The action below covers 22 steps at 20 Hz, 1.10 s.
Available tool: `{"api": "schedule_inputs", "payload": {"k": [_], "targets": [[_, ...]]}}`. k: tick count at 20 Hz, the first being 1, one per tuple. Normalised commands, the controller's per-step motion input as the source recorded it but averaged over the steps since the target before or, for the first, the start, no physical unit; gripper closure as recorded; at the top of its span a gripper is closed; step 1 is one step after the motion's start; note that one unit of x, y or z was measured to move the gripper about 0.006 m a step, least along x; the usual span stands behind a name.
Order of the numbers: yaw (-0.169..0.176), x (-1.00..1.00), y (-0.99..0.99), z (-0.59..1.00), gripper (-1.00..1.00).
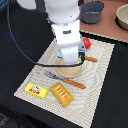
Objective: Interact with the objects in diverse but meaningful ways.
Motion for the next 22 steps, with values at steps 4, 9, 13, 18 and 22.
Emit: {"api": "schedule_inputs", "payload": {"k": [4, 9, 13, 18, 22], "targets": [[0.000, 0.38, 0.01, -0.19, 1.00], [0.000, 0.38, 0.02, -0.16, 1.00], [-0.003, 0.49, 0.05, -0.02, 1.00], [0.000, 0.41, 0.11, 0.01, -1.00], [0.000, 0.37, 0.26, 0.11, -1.00]]}}
